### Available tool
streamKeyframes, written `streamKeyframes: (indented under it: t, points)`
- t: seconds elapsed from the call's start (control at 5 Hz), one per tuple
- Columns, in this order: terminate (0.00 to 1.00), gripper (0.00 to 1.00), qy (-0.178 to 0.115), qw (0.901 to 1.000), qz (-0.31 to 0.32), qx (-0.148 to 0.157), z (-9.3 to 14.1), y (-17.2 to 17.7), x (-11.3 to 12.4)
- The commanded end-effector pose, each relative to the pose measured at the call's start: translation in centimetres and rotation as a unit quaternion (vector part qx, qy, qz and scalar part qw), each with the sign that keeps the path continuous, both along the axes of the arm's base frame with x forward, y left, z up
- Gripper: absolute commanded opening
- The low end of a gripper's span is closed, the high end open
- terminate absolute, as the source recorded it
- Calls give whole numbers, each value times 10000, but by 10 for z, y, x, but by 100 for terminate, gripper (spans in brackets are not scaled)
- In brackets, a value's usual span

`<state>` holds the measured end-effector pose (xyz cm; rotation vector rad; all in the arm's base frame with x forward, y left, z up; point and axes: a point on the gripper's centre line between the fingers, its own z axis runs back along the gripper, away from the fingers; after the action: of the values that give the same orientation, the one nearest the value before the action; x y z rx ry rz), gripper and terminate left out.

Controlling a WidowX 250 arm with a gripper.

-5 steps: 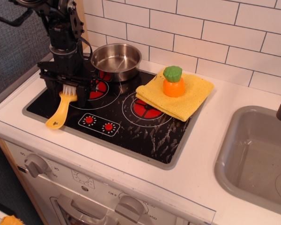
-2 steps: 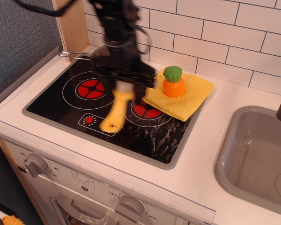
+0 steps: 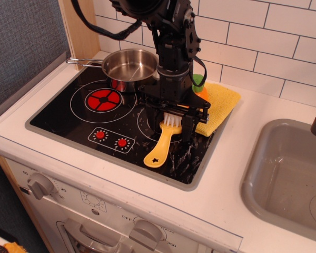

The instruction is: Move the brush to the right burner

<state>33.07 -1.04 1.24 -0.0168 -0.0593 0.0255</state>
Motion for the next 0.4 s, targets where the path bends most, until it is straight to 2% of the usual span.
streamKeyframes:
  t: [0.0,0.2]
  points:
    - [0,100,-448,9989,-43,97,38,1,-8]
    - [0,100,-777,9968,-135,88,67,6,-15]
